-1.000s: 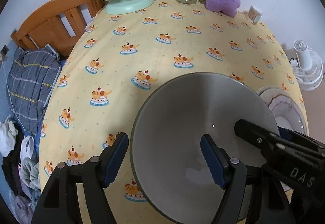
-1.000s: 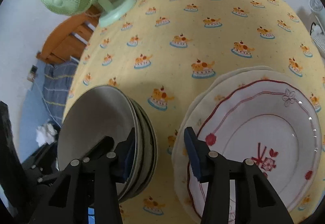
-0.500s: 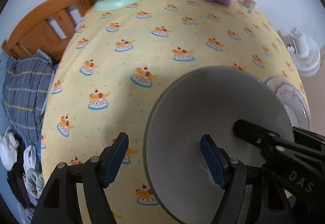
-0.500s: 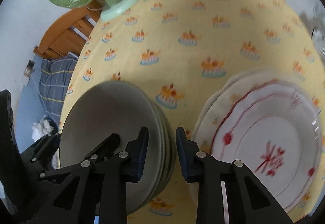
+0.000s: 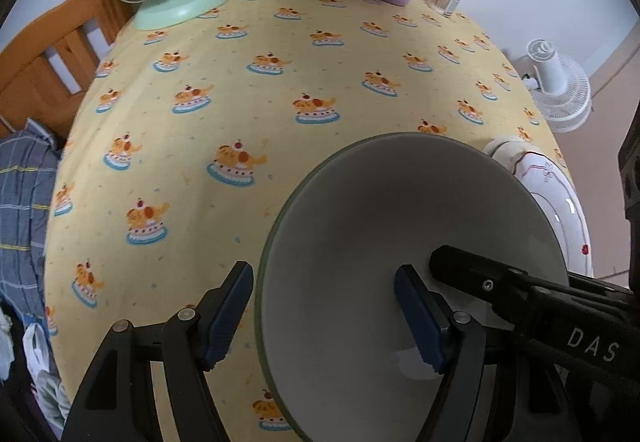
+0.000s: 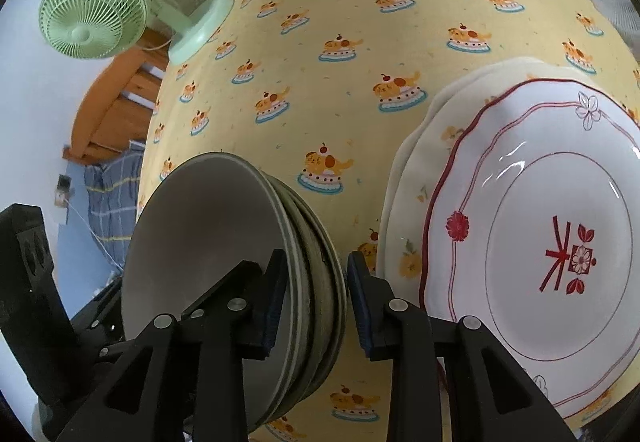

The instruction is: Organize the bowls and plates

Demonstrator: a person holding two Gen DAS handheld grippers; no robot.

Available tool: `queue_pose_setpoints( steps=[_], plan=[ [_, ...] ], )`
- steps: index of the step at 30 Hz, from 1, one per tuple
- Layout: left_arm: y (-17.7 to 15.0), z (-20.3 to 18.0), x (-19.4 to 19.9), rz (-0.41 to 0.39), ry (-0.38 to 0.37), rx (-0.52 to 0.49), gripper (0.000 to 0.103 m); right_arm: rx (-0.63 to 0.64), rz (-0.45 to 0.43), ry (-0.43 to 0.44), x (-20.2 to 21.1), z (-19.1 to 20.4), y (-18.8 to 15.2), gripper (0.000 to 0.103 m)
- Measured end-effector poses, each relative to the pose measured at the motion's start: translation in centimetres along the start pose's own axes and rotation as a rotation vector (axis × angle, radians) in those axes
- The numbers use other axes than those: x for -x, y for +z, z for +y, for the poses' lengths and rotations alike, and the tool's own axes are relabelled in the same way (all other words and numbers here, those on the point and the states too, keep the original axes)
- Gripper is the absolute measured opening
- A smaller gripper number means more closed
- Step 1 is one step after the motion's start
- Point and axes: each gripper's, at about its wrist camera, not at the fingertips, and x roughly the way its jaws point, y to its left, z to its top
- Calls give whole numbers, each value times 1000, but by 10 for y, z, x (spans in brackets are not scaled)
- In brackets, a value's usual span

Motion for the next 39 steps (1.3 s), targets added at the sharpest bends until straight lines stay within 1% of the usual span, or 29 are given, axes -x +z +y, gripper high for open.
queue_pose_setpoints(
  steps=[3, 6, 10, 15, 20, 25, 30, 39],
  plan=[
    [0, 1, -2, 18, -53, -4, 72, 10, -2, -12, 1, 3, -1, 33],
    [-1, -2, -2, 28, -117, -17, 64, 20, -3, -19, 0, 4, -2, 34],
    [-1, -4, -2, 19, -113, 3, 63, -6, 5, -6, -1, 1, 1, 34],
    [-4, -4, 1, 0, -108, 3, 61, 25, 7, -29, -1, 6, 1, 34],
    [-3, -5, 6, 14, -112, -21, 60, 4, 24, -23, 0, 6, -1, 36],
    [-10, -4, 12, 33, -115, -18, 60, -18, 54, -22, 4, 7, -8, 37],
    [-14, -4, 24, 20, -143, -34, 60, -17, 34, -44, 16, 14, -15, 37],
    [-17, -9, 45, -8, -187, -83, 60, -57, -31, -78, 42, 24, -28, 37]
  ],
)
